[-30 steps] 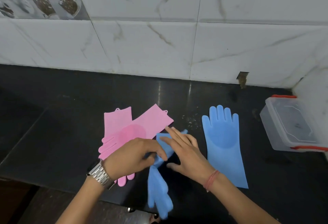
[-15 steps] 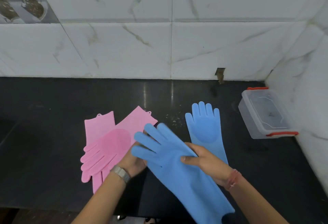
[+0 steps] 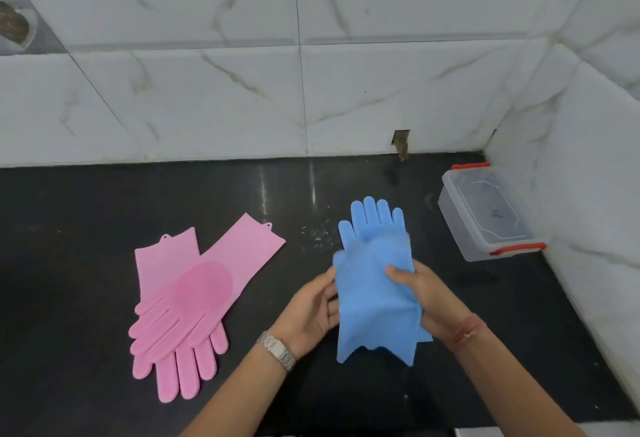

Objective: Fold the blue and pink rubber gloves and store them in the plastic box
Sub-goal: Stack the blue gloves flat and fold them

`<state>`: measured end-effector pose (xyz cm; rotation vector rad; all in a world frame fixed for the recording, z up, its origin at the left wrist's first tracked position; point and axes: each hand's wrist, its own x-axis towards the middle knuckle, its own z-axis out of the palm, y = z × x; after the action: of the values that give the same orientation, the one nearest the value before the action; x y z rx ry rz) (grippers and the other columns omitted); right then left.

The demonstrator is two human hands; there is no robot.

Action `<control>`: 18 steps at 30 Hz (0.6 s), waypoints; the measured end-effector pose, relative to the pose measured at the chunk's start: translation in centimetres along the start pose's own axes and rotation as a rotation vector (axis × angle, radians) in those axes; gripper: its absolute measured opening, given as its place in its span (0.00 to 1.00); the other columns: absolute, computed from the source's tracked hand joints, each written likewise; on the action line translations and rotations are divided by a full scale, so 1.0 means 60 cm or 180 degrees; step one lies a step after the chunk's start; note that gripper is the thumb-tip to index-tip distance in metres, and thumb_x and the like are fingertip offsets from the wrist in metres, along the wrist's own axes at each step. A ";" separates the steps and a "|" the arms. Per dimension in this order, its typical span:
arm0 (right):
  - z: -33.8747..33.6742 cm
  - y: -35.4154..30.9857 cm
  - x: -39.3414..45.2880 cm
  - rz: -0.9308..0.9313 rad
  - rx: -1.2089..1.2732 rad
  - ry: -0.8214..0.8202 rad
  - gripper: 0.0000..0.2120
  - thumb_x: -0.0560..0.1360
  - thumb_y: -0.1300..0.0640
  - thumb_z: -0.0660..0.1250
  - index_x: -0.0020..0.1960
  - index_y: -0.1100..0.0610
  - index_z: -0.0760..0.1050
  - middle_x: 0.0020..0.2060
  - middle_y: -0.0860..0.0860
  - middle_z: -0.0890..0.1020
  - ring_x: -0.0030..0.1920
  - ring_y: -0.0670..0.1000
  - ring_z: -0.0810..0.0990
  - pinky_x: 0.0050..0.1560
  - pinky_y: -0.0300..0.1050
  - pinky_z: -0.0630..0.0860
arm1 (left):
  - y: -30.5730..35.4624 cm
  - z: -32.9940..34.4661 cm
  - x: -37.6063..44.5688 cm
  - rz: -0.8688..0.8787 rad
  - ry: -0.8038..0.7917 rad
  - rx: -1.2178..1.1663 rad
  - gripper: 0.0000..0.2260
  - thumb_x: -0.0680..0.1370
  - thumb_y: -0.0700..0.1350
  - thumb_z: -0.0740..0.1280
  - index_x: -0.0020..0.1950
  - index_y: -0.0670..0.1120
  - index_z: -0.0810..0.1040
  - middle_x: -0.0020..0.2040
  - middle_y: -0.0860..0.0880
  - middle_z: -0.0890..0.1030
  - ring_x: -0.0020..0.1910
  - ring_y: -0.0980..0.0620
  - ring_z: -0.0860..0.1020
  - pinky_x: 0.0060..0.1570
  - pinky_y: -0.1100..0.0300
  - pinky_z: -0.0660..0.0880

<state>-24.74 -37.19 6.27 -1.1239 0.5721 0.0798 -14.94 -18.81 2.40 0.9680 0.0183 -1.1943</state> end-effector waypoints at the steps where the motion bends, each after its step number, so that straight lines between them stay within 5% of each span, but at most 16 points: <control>1: -0.001 -0.016 0.002 -0.0164 0.0043 -0.0079 0.18 0.80 0.58 0.61 0.70 0.56 0.70 0.62 0.58 0.80 0.60 0.61 0.79 0.61 0.63 0.75 | 0.019 0.015 0.005 0.0263 -0.0095 0.0096 0.22 0.77 0.52 0.67 0.70 0.46 0.72 0.61 0.44 0.80 0.48 0.50 0.83 0.45 0.56 0.79; 6: -0.027 -0.079 0.043 -0.0530 0.0328 -0.0292 0.19 0.80 0.59 0.63 0.71 0.55 0.69 0.64 0.56 0.78 0.63 0.61 0.78 0.60 0.60 0.76 | 0.072 0.060 0.054 0.0863 0.0068 0.0686 0.19 0.77 0.46 0.68 0.68 0.49 0.72 0.58 0.46 0.82 0.52 0.47 0.83 0.45 0.55 0.81; 9: -0.058 -0.052 0.092 -0.0027 0.0240 0.0160 0.19 0.80 0.62 0.61 0.70 0.61 0.69 0.65 0.61 0.76 0.63 0.64 0.76 0.64 0.63 0.72 | 0.049 0.055 0.096 0.0306 0.0534 0.0699 0.17 0.79 0.46 0.66 0.67 0.45 0.73 0.58 0.45 0.82 0.56 0.44 0.82 0.53 0.48 0.79; 12: -0.089 0.005 0.109 0.0460 -0.0199 0.0584 0.15 0.79 0.63 0.62 0.66 0.62 0.71 0.62 0.61 0.78 0.58 0.62 0.79 0.55 0.58 0.77 | 0.005 0.035 0.114 -0.0302 0.0829 0.1095 0.16 0.79 0.45 0.66 0.65 0.45 0.72 0.57 0.46 0.83 0.52 0.47 0.83 0.46 0.54 0.81; 18: -0.108 0.042 0.108 0.0386 -0.0555 0.0854 0.13 0.78 0.64 0.63 0.62 0.55 0.73 0.53 0.53 0.82 0.52 0.55 0.82 0.42 0.47 0.80 | -0.020 0.022 0.131 -0.0126 0.1188 0.1186 0.07 0.78 0.40 0.66 0.54 0.40 0.74 0.55 0.43 0.83 0.52 0.47 0.83 0.39 0.59 0.80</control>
<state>-22.57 -43.11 -0.85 -1.2783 0.8864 0.0854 -13.21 -25.72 -1.36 1.5161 0.1150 -1.0569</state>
